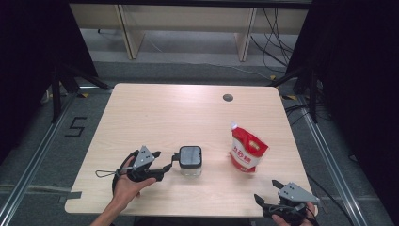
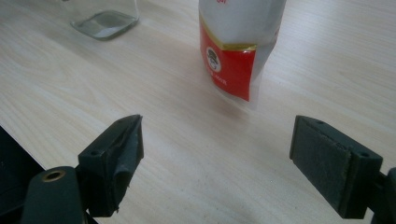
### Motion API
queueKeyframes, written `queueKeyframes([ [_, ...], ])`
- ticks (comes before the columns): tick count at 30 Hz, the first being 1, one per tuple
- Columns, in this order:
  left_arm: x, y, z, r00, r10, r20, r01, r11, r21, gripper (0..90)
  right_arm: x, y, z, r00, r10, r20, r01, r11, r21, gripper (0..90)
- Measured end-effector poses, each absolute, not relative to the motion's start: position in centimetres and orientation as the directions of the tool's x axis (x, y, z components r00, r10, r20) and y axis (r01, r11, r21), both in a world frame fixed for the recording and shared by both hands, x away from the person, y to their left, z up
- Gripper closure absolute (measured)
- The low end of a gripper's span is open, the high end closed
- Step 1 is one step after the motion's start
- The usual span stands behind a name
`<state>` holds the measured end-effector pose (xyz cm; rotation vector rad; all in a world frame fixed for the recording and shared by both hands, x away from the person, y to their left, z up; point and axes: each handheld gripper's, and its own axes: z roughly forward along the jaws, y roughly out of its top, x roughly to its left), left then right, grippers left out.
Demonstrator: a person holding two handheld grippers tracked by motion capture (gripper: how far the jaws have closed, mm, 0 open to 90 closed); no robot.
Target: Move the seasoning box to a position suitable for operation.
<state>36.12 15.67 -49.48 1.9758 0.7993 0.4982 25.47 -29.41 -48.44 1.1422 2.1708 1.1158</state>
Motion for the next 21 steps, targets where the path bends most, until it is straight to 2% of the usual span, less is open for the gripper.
queueKeyframes([
  [5, 36.6, 15.0, -49.9, 0.725, 0.689, 0.03, 0.323, -0.378, 0.867, 40.9, 25.4, -29.2, -48.5, -0.557, 0.831, 0.009, 0.482, 0.314, 0.818, 19.6],
  [10, 37.1, 14.3, -50.2, 0.734, 0.679, 0.019, 0.321, -0.372, 0.871, 47.0, 25.6, -29.3, -48.5, -0.576, 0.816, -0.04, 0.442, 0.352, 0.825, 19.9],
  [13, 37.3, 14.1, -50.4, 0.74, 0.672, 0.016, 0.323, -0.376, 0.868, 49.4, 25.5, -29.1, -48.5, -0.583, 0.812, 0.0, 0.464, 0.333, 0.821, 20.1],
  [15, 37.3, 14.0, -50.4, 0.751, 0.66, 0.026, 0.303, -0.379, 0.874, 55.3, 25.7, -29.1, -48.6, -0.581, 0.813, -0.03, 0.442, 0.347, 0.827, 20.2],
  [16, 37.3, 14.0, -50.4, 0.751, 0.66, 0.026, 0.303, -0.379, 0.874, 57.0, 25.3, -28.9, -48.5, -0.564, 0.825, 0.024, 0.492, 0.312, 0.813, 20.2],
  [19, 37.2, 13.9, -50.3, 0.759, 0.65, 0.024, 0.293, -0.375, 0.879, 62.0, 25.5, -29.1, -48.5, -0.578, 0.816, -0.018, 0.455, 0.341, 0.823, 20.3],
  [20, 37.3, 13.8, -50.3, 0.768, 0.639, 0.035, 0.278, -0.382, 0.881, 64.3, 25.3, -28.9, -48.5, -0.562, 0.827, 0.021, 0.496, 0.317, 0.808, 20.6],
  [21, 37.3, 13.8, -50.3, 0.772, 0.635, 0.032, 0.278, -0.381, 0.882, 65.6, 25.3, -28.8, -48.5, -0.567, 0.823, 0.027, 0.492, 0.312, 0.813, 20.9],
])
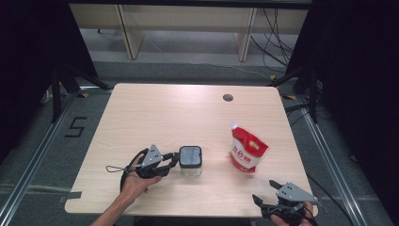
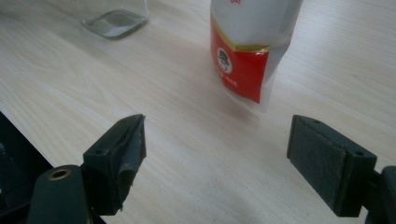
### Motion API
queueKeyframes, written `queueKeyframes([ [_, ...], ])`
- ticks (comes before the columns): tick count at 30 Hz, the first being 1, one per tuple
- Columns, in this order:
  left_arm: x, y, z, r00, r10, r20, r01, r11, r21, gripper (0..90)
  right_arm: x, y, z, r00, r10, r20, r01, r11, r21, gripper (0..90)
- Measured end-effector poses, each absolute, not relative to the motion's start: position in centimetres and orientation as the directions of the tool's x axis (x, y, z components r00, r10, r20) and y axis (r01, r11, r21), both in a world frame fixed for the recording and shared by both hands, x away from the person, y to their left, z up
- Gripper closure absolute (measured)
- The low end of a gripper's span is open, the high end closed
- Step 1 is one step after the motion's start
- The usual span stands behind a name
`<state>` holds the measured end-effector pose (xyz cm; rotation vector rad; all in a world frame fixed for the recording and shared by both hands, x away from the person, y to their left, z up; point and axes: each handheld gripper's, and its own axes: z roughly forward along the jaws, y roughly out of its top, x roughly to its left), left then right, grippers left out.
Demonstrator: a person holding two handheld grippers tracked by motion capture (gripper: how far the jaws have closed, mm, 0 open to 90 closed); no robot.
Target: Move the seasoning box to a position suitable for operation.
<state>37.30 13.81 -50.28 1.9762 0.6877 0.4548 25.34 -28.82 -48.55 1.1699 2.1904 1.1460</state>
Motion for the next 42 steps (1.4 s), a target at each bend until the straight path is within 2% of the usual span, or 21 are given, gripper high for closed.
queueKeyframes([
  [2, 37.3, 13.7, -50.3, 0.781, 0.624, 0.036, 0.269, -0.388, 0.881, 68.7, 25.6, -29.0, -48.5, -0.586, 0.81, -0.014, 0.453, 0.343, 0.823, 20.9],
  [9, 37.4, 13.7, -50.3, 0.79, 0.611, 0.055, 0.258, -0.413, 0.873, 72.6, 25.5, -28.9, -48.5, -0.588, 0.809, -0.003, 0.468, 0.343, 0.814, 21.4],
  [12, 37.4, 13.8, -50.2, 0.795, 0.605, 0.038, 0.271, -0.41, 0.871, 72.7, 25.7, -29.0, -48.6, -0.595, 0.803, -0.024, 0.448, 0.356, 0.82, 21.4],
  [13, 37.4, 13.7, -50.2, 0.806, 0.59, 0.041, 0.258, -0.414, 0.873, 72.9, 25.6, -28.9, -48.6, -0.596, 0.803, 0.006, 0.466, 0.34, 0.817, 21.5],
  [20, 36.9, 13.3, -50.2, 0.827, 0.562, 0.024, 0.258, -0.418, 0.871, 73.0, 25.4, -28.8, -48.5, -0.596, 0.803, 0.003, 0.47, 0.346, 0.812, 22.0],
  [21, 36.8, 13.3, -50.1, 0.827, 0.561, 0.037, 0.252, -0.429, 0.867, 73.0, 25.6, -28.9, -48.5, -0.605, 0.796, -0.019, 0.445, 0.357, 0.821, 22.0],
  [26, 36.5, 13.3, -50.2, 0.84, 0.541, 0.038, 0.239, -0.432, 0.87, 73.0, 25.5, -28.9, -48.5, -0.609, 0.793, -0.028, 0.44, 0.367, 0.82, 22.0],
  [32, 35.9, 13.1, -50.2, 0.868, 0.494, 0.04, 0.21, -0.439, 0.874, 73.1, 25.3, -28.6, -48.5, -0.6, 0.8, 0.003, 0.476, 0.354, 0.805, 22.2],
  [36, 35.3, 12.8, -50.2, 0.869, 0.494, 0.025, 0.219, -0.431, 0.875, 73.1, 25.5, -28.8, -48.5, -0.617, 0.786, -0.034, 0.435, 0.377, 0.818, 22.2],
  [38, 35.0, 12.6, -50.2, 0.883, 0.469, 0.035, 0.2, -0.441, 0.875, 73.1, 25.1, -28.5, -48.5, -0.596, 0.802, 0.027, 0.487, 0.336, 0.806, 22.5],
  [39, 35.0, 12.6, -50.2, 0.883, 0.469, 0.035, 0.2, -0.441, 0.875, 73.1, 25.5, -28.7, -48.6, -0.625, 0.78, -0.016, 0.431, 0.363, 0.826, 22.7],
  [42, 34.7, 12.4, -50.2, 0.899, 0.436, 0.039, 0.183, -0.455, 0.871, 73.2, 25.3, -28.6, -48.5, -0.623, 0.782, 0.002, 0.446, 0.353, 0.822, 24.6],
])
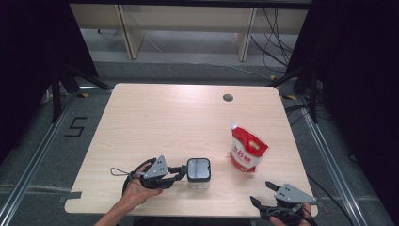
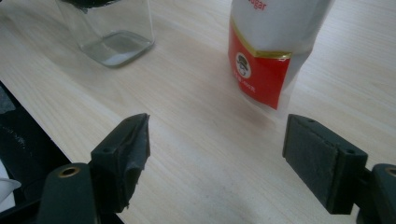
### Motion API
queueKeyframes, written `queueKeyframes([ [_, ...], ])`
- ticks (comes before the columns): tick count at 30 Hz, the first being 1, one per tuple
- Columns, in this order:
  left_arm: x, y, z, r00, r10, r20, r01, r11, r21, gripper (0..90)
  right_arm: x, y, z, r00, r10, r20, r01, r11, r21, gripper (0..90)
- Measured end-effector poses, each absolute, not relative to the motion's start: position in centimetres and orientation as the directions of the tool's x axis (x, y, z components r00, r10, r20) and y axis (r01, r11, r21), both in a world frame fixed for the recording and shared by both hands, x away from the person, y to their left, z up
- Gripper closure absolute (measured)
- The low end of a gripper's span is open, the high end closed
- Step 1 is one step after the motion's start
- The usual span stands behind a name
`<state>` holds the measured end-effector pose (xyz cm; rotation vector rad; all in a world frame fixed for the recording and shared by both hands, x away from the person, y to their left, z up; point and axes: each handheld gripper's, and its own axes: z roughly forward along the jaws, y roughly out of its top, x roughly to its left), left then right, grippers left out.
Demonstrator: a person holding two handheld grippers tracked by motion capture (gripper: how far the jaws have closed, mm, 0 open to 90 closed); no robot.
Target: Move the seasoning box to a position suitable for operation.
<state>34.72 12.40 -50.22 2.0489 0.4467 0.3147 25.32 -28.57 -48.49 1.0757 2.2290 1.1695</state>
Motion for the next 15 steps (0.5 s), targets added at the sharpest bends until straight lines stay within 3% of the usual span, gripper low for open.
queueKeyframes([
  [15, 33.68, 11.81, -50.14, 0.921, 0.388, 0.043, 0.156, -0.466, 0.871, 73.2, 25.41, -28.36, -48.55, -0.643, 0.765, -0.024, 0.417, 0.377, 0.827, 26.6],
])
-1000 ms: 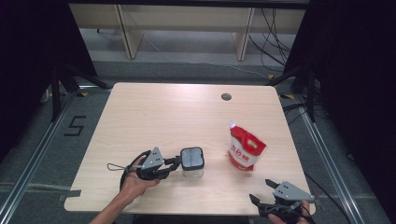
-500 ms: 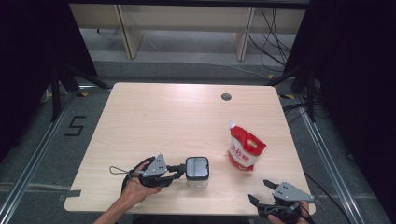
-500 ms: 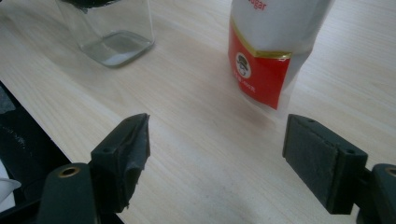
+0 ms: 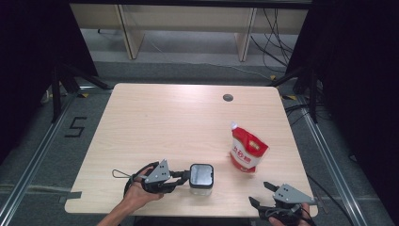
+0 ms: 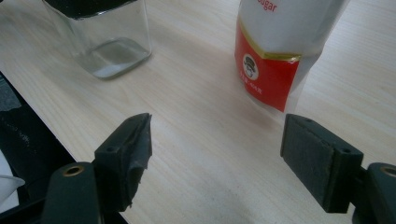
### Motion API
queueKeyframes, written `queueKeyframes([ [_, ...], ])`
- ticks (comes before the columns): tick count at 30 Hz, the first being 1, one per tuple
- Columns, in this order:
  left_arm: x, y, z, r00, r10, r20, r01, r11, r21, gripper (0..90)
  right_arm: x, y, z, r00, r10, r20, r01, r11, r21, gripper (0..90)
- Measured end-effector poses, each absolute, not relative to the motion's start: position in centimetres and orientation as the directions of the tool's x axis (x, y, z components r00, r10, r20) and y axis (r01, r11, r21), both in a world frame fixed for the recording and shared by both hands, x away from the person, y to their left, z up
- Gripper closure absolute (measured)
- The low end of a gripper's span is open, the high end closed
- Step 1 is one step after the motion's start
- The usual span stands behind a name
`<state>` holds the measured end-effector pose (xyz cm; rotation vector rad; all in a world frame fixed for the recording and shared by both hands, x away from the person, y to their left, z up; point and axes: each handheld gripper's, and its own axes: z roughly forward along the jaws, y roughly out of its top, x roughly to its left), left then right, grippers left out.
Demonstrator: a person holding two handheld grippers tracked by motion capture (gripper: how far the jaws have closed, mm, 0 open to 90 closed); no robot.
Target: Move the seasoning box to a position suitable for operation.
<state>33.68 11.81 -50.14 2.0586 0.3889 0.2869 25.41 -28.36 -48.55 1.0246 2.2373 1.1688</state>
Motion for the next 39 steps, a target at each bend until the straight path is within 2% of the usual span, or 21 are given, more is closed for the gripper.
queueKeyframes([
  [2, 33.8, 11.8, -50.2, 0.923, 0.382, 0.039, 0.155, -0.463, 0.873, 73.1, 25.3, -28.3, -48.6, -0.655, 0.756, -0.016, 0.416, 0.378, 0.827, 29.9],
  [11, 33.6, 11.9, -50.0, 0.921, 0.388, 0.037, 0.167, -0.478, 0.862, 72.0, 25.3, -28.2, -48.6, -0.662, 0.749, -0.003, 0.414, 0.369, 0.832, 28.7],
  [12, 33.6, 11.9, -50.0, 0.918, 0.395, 0.028, 0.178, -0.474, 0.862, 68.9, 25.3, -28.3, -48.6, -0.665, 0.747, -0.002, 0.412, 0.369, 0.833, 28.2],
  [13, 33.6, 12.0, -49.9, 0.908, 0.418, 0.035, 0.186, -0.475, 0.86, 60.7, 25.4, -28.3, -48.6, -0.667, 0.745, 0.006, 0.41, 0.361, 0.838, 27.2],
  [19, 33.4, 12.4, -49.6, 0.896, 0.442, 0.04, 0.201, -0.485, 0.851, 42.6, 25.2, -28.2, -48.6, -0.65, 0.758, 0.051, 0.431, 0.313, 0.846, 22.1],
  [20, 33.4, 12.5, -49.5, 0.896, 0.441, 0.05, 0.194, -0.49, 0.85, 39.8, 25.3, -28.4, -48.6, -0.655, 0.755, 0.024, 0.412, 0.33, 0.849, 22.1],
  [22, 33.0, 12.7, -49.2, 0.882, 0.472, -0.002, 0.245, -0.456, 0.856, 37.9, 25.3, -28.5, -48.6, -0.657, 0.754, 0.015, 0.407, 0.337, 0.849, 21.9],
  [25, 32.9, 13.2, -48.7, 0.86, 0.509, -0.032, 0.282, -0.422, 0.861, 32.8, 25.2, -28.5, -48.5, -0.652, 0.757, 0.038, 0.426, 0.324, 0.845, 19.7],
  [26, 32.9, 13.5, -48.3, 0.85, 0.526, -0.034, 0.291, -0.415, 0.862, 29.1, 25.3, -28.6, -48.6, -0.665, 0.747, 0.02, 0.396, 0.33, 0.857, 17.9],
  [28, 32.8, 13.7, -47.9, 0.829, 0.557, -0.053, 0.314, -0.383, 0.869, 26.9, 25.4, -28.6, -48.7, -0.676, 0.736, 0.028, 0.397, 0.333, 0.855, 17.3],
  [31, 32.9, 13.9, -47.5, 0.822, 0.566, -0.061, 0.323, -0.376, 0.869, 22.1, 25.5, -28.7, -48.7, -0.678, 0.735, 0.015, 0.396, 0.348, 0.85, 16.8],
  [35, 32.6, 13.7, -47.3, 0.809, 0.574, -0.124, 0.365, -0.327, 0.872, 18.2, 25.6, -28.7, -48.7, -0.676, 0.737, 0.0, 0.385, 0.353, 0.853, 17.2],
  [39, 32.5, 13.8, -46.8, 0.809, 0.571, -0.14, 0.372, -0.312, 0.874, 16.7, 25.5, -28.8, -48.7, -0.673, 0.739, 0.006, 0.398, 0.356, 0.846, 17.8],
])
